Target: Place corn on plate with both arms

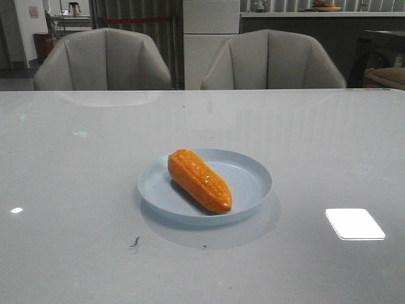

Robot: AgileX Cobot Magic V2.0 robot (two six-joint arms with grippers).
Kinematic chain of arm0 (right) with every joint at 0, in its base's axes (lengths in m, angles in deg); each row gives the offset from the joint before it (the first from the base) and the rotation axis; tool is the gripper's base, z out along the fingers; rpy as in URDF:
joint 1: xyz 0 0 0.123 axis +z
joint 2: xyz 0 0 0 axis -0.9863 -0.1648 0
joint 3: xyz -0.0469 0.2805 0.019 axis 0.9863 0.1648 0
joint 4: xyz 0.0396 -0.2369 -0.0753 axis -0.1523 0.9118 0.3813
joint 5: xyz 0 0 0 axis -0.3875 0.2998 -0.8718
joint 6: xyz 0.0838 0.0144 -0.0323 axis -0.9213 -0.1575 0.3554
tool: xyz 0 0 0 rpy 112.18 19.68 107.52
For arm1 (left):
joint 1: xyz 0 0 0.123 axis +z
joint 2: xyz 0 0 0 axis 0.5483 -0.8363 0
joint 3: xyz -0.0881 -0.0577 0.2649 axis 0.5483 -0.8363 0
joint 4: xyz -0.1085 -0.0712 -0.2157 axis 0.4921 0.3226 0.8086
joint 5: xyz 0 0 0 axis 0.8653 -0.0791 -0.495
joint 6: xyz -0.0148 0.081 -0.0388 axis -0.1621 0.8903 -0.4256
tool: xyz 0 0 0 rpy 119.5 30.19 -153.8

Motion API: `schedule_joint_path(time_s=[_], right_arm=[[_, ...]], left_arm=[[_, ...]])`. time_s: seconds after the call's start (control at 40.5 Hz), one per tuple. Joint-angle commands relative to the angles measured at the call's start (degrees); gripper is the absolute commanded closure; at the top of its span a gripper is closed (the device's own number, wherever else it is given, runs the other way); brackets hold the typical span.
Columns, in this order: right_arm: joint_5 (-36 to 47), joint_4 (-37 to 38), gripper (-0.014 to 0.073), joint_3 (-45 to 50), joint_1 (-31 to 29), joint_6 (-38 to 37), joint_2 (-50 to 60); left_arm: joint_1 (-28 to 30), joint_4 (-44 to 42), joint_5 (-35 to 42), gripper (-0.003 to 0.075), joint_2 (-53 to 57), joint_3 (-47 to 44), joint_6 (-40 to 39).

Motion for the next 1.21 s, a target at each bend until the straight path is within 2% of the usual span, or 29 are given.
schedule_joint_path(time_s=[0.0,0.321,0.469,0.543,0.716,0.864,1.061,1.184], right_arm=[[3.7,0.1,-0.0031,-1.3,-0.3,0.3,0.4],[3.7,0.1,-0.0031,-1.3,-0.3,0.3,0.4],[3.7,0.1,-0.0031,-1.3,-0.3,0.3,0.4],[3.7,0.1,-0.0031,-1.3,-0.3,0.3,0.4],[3.7,0.1,-0.0031,-1.3,-0.3,0.3,0.4],[3.7,0.1,-0.0031,-1.3,-0.3,0.3,0.4],[3.7,0.1,-0.0031,-1.3,-0.3,0.3,0.4],[3.7,0.1,-0.0031,-1.3,-0.3,0.3,0.4]], left_arm=[[0.1,-1.6,3.9,0.0631,0.0,1.6,-0.6],[0.1,-1.6,4.0,0.0631,0.0,1.6,-0.6],[0.6,0.9,8.5,0.0631,1.4,0.4,-0.5],[1.9,3.1,13.4,0.0631,3.7,-1.6,1.2],[7.9,14.1,32.9,0.0631,11.8,-13.1,16.4],[11.7,20.7,45.4,0.0631,19.9,-25.8,16.8],[13.5,22.1,61.7,0.0631,32.8,-44.7,16.8],[16.3,23.1,65.3,0.0631,42.1,-53.1,16.8]])
